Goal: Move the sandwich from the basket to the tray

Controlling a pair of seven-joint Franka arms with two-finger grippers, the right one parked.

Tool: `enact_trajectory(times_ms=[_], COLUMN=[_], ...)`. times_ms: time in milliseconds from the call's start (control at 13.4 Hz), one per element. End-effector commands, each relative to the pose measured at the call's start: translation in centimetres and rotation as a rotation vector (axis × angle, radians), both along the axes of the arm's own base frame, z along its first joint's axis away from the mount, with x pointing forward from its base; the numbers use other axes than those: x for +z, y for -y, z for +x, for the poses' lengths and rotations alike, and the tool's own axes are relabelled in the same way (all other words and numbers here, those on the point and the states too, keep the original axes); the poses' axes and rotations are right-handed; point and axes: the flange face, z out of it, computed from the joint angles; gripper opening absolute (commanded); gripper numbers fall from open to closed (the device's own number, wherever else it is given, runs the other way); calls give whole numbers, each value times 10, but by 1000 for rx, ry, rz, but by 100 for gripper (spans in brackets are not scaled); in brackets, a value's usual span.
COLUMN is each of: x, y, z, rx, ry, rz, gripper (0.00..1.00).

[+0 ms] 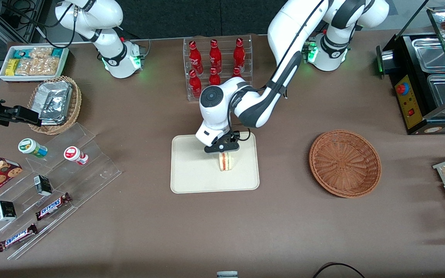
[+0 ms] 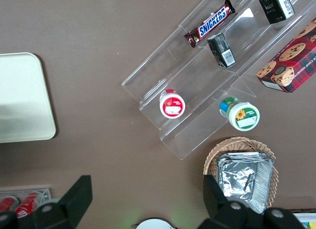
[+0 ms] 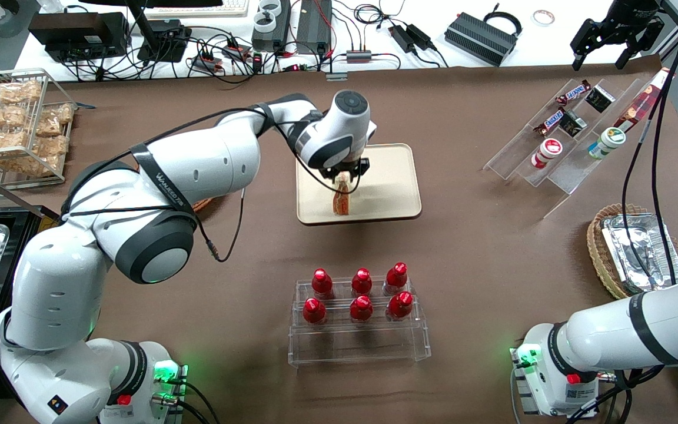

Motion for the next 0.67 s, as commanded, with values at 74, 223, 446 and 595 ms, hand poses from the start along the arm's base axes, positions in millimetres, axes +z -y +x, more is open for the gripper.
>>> enact_trajectory(times_ms=[74,223,446,595], x=[95,145,192,222], y=[-52,-86,-138,-190], z=[37,45,57,70], rx=[111,170,248,306], ry=[15,-18,-46,-66], rz=[-17,-28,10,41], gripper=[100,100,100,100])
